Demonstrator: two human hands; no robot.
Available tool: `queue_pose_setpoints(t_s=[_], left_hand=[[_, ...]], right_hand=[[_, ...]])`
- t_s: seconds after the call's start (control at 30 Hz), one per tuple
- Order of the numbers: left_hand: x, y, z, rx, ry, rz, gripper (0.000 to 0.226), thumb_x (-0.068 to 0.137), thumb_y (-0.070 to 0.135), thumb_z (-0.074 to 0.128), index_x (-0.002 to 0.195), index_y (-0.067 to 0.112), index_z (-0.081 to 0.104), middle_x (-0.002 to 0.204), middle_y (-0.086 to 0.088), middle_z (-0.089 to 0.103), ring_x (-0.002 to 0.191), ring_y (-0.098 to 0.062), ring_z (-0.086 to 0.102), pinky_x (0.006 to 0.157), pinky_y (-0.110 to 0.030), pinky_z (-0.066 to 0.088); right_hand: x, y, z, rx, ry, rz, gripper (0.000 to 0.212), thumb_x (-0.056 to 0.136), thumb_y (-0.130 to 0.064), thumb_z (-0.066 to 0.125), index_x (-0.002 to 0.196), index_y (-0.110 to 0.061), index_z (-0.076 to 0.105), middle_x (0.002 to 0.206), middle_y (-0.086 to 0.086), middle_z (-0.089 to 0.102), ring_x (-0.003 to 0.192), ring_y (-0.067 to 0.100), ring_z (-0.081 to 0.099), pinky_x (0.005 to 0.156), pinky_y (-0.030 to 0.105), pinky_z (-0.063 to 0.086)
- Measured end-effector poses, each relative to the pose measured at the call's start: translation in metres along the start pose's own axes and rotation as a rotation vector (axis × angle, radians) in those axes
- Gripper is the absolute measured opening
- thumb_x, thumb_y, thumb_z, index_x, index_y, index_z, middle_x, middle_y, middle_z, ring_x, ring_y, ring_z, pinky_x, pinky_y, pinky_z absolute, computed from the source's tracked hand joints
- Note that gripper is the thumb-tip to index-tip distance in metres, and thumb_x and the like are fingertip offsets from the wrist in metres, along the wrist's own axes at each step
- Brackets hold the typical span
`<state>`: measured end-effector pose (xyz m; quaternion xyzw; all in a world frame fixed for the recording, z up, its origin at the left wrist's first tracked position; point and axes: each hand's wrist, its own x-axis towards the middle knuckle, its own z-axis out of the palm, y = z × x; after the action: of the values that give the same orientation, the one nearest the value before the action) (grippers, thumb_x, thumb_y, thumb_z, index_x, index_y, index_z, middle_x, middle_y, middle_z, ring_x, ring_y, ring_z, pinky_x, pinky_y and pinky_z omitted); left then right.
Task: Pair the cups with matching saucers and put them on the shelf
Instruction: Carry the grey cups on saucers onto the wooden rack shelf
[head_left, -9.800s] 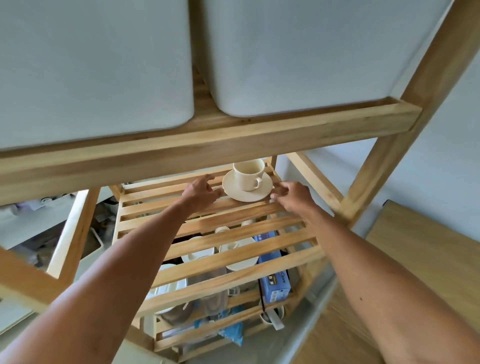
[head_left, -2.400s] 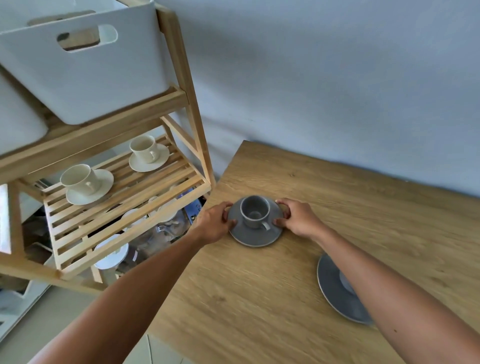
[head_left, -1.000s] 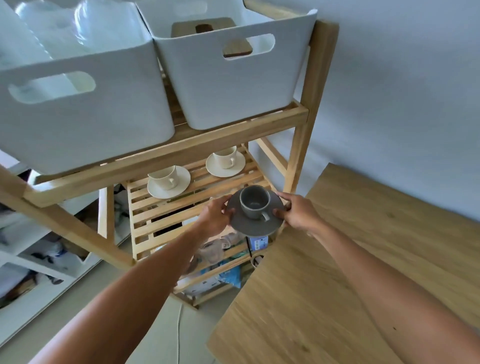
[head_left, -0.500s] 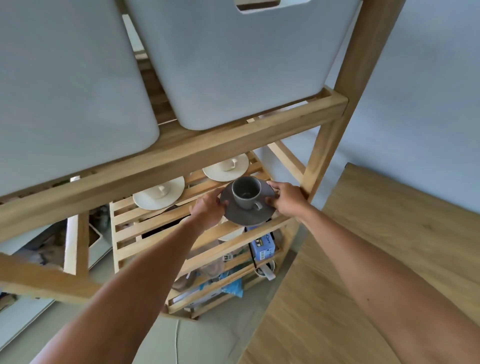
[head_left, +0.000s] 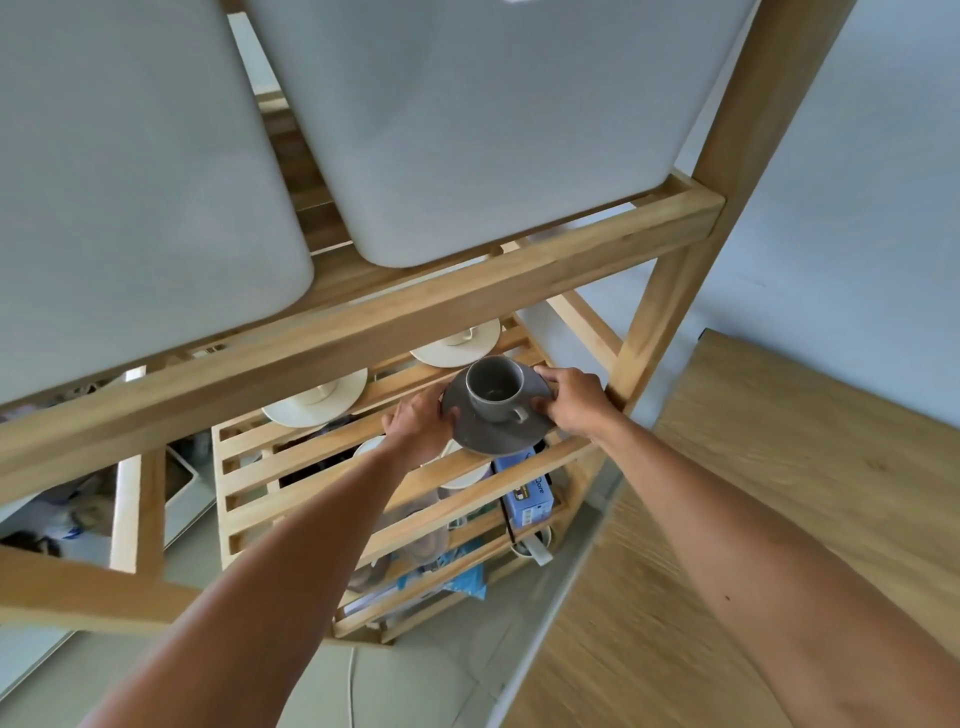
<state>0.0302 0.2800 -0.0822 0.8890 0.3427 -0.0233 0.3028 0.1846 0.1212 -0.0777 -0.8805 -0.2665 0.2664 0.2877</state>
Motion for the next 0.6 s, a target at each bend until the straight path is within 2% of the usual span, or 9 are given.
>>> queue_pose_setpoints(t_s=[0.07,0.13,0.27,0.33,0.47,0.6], left_hand=[[0.002,0.000,0.000,0.010,0.003,-0.003,0.039,0.098,0.036,0.045,0.137,0.031,0.047,0.130,-0.002,0.061,0.122,-0.028,0.051,0.101,-0.049,0.034],[0.003,0.001,0.000,0.020,0.004,-0.013,0.040,0.098,0.036,0.045,0.138,0.031,0.046,0.131,-0.002,0.060,0.122,-0.029,0.050,0.100,-0.048,0.034],[-0.002,0.001,0.000,0.009,0.021,-0.011,0.042,0.099,0.039,0.044,0.140,0.030,0.044,0.133,-0.003,0.060,0.124,-0.029,0.050,0.101,-0.050,0.033],[-0.006,-0.001,0.000,-0.021,0.020,-0.032,0.046,0.099,0.042,0.042,0.143,0.029,0.041,0.130,-0.002,0.061,0.123,-0.030,0.051,0.103,-0.050,0.035],[-0.015,-0.007,-0.001,-0.066,0.019,-0.064,0.053,0.096,0.049,0.044,0.145,0.032,0.034,0.112,0.003,0.066,0.109,-0.028,0.059,0.098,-0.054,0.043],[-0.032,-0.006,-0.004,-0.052,0.046,-0.058,0.053,0.096,0.046,0.049,0.145,0.031,0.036,0.095,0.008,0.060,0.101,-0.025,0.059,0.096,-0.053,0.045]], right_hand=[[0.002,0.000,0.001,0.001,0.012,0.003,0.058,0.094,-0.020,0.065,0.148,-0.021,0.044,0.146,0.006,0.052,0.130,0.026,0.052,0.100,0.027,0.044],[0.001,0.000,0.002,0.000,0.025,0.004,0.056,0.094,-0.021,0.064,0.147,-0.020,0.045,0.144,0.006,0.054,0.130,0.026,0.053,0.102,0.029,0.044],[-0.006,-0.001,0.002,-0.012,0.056,-0.015,0.045,0.097,-0.022,0.060,0.140,-0.012,0.051,0.134,0.010,0.062,0.122,0.027,0.058,0.094,0.027,0.046],[-0.012,0.000,0.001,-0.007,0.065,-0.012,0.047,0.098,-0.025,0.058,0.142,-0.012,0.048,0.128,0.011,0.065,0.116,0.027,0.061,0.093,0.029,0.048],[-0.024,0.006,0.002,-0.032,0.064,-0.011,0.058,0.096,-0.033,0.060,0.149,-0.022,0.039,0.111,0.008,0.070,0.094,0.020,0.066,0.079,0.029,0.052],[-0.045,0.007,-0.004,-0.040,0.041,-0.061,0.054,0.094,-0.032,0.063,0.144,-0.019,0.047,0.108,0.009,0.071,0.092,0.022,0.067,0.080,0.031,0.053]])
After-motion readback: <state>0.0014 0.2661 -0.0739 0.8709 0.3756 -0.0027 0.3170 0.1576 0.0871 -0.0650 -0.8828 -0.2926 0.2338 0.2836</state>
